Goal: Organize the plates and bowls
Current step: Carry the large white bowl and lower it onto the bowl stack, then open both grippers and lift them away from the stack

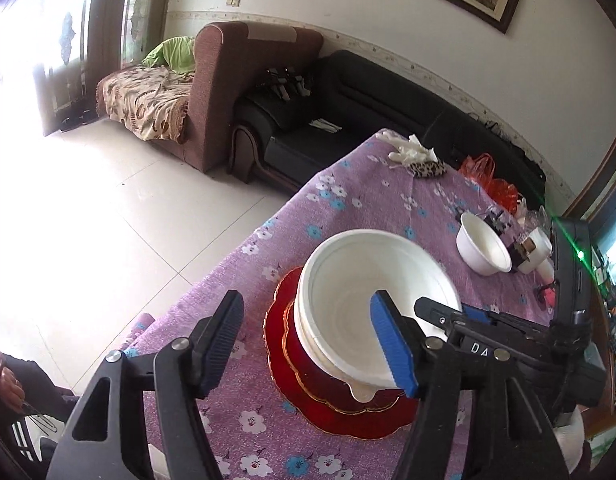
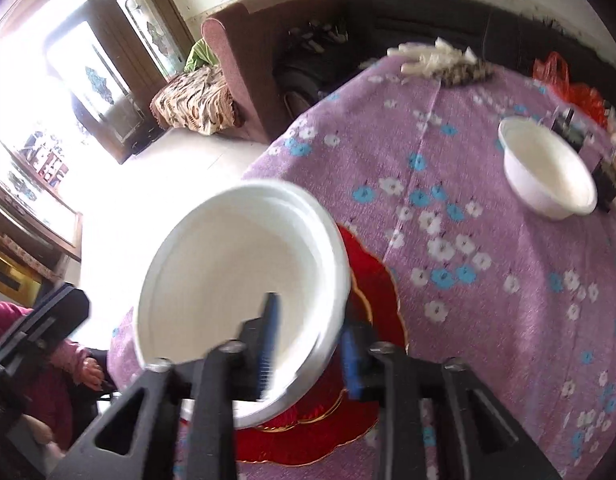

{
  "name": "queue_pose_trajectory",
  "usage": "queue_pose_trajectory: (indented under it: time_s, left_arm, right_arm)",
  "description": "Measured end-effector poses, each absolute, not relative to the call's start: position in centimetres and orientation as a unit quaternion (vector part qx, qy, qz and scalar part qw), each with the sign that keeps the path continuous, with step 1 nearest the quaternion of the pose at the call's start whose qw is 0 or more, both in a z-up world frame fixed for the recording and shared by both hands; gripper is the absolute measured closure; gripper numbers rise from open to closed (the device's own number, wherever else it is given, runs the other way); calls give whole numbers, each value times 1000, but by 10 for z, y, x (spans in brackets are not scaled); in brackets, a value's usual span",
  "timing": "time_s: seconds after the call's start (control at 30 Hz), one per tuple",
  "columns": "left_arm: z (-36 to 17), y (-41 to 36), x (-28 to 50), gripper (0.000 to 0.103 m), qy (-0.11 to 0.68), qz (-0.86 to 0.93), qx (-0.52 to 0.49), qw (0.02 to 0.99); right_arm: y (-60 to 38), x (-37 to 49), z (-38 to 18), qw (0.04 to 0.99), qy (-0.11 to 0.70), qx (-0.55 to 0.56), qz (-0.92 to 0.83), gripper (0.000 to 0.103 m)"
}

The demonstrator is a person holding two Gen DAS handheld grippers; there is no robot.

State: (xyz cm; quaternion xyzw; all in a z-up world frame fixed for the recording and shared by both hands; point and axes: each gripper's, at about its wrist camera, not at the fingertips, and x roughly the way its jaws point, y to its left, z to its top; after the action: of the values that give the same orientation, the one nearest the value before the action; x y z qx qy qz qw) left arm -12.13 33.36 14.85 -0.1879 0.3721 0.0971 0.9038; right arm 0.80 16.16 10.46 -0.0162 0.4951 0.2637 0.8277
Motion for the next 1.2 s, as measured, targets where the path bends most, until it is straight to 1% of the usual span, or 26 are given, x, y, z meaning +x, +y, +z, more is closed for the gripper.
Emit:
queue_pose_trajectory:
  time_s: [0.03,0.2,0.33,0.37,0.43,0.5,0.6,0.73,0.87,1.0,1.2]
  left_arm:
    - [149,334,-122,37,370,96,-189,905]
    - [154,330,-128,34,357,94,-185,911]
    - [156,311,-125,33,351,88,-159,919]
    - [156,304,-121,33,353,81,-155,919]
    - [157,292,-117,33,354,70,-151,921]
    - [160,277,-115,33,350,59,-143,924]
    - [162,249,-111,33,353,42,-122,927]
    - [162,200,-102,29,364,13,-78,928]
    - [160,156,-103,21,360,-8,-35,932]
    - [146,110,-94,21,375,-38,1,926]
    - [129,66,-83,21,385,-50,34,921]
  right_arm:
    - [162,5,107,835,484,-23,261,51]
    - [159,-9,121,854,453,-32,254,51]
    - [146,-21,137,869,426,-32,247,51]
    - [140,-25,142,876,415,-34,245,50]
    - [129,-32,149,889,392,-37,235,43]
    - [113,-36,154,899,375,-26,225,40]
    - [85,-42,157,903,368,-2,220,40]
    - [45,-44,149,910,365,23,195,39]
    - [-13,-42,133,912,373,67,158,39]
    - [-74,-34,120,916,372,107,105,39]
    - [-151,-13,105,919,354,170,29,39]
